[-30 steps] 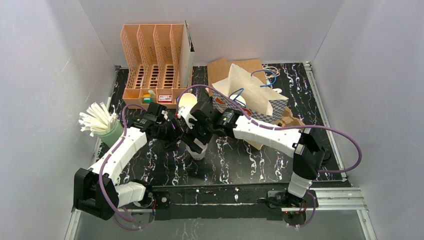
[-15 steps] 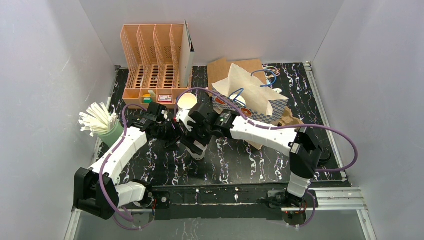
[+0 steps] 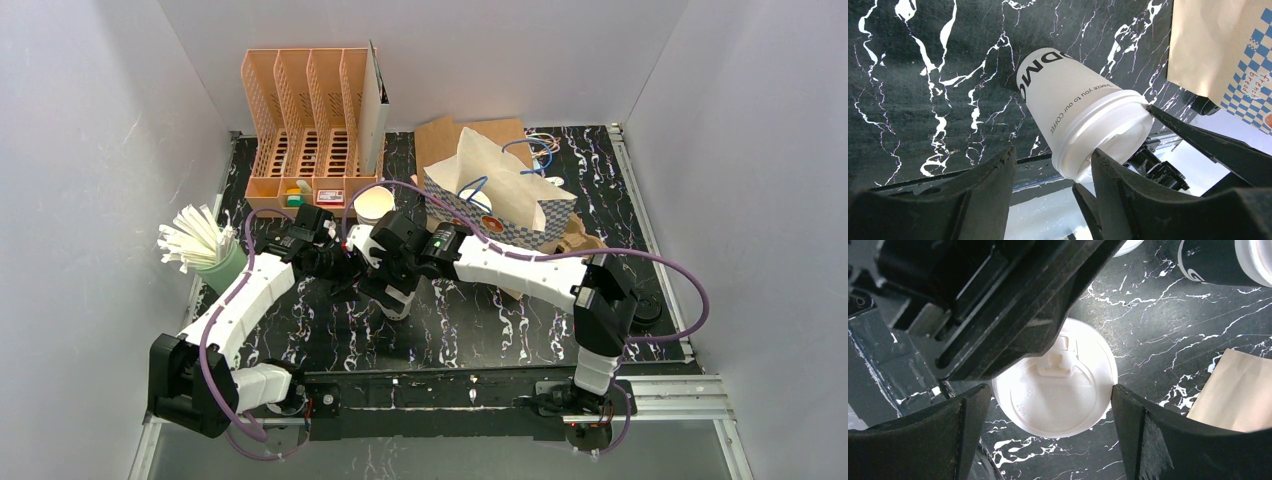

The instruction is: Pack the takeout coffee

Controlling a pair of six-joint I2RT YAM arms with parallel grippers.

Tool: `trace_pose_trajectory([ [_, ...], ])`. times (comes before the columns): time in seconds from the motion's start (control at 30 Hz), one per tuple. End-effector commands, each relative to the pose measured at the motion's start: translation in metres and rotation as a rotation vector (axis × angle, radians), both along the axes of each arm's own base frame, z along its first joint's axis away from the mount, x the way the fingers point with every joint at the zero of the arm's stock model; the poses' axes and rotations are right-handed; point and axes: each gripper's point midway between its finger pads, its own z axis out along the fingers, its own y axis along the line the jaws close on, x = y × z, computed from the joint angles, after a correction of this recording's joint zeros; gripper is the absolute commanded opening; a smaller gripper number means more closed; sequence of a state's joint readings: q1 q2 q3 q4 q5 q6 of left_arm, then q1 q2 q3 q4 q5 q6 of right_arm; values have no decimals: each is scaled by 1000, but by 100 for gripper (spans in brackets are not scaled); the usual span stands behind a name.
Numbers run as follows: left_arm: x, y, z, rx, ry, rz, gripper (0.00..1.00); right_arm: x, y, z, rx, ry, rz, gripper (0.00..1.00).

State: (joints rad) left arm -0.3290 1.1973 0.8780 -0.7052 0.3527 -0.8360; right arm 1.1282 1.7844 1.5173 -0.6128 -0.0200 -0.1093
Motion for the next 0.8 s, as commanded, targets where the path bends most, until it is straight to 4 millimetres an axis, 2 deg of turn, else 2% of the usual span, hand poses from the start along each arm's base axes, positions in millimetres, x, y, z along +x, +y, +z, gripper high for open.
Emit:
trace_pose_trajectory([
  [0.0,-3,3,1,12,18,-15,54,9,7,10,1,-49,-6,97],
  [0.3,0,4,3,27,7,-23,54,7,4,6,-20,-39,0,88],
  [0.6,6,8,8,56,-16,-24,56,7,2,4,-36,-53,8,88],
  [0.7,6,9,8,62,-19,-18,56,6,2,2,-45,-54,15,79],
  [0.77,6,10,10,64,-26,-14,56,5,2,0,-55,-53,19,78],
])
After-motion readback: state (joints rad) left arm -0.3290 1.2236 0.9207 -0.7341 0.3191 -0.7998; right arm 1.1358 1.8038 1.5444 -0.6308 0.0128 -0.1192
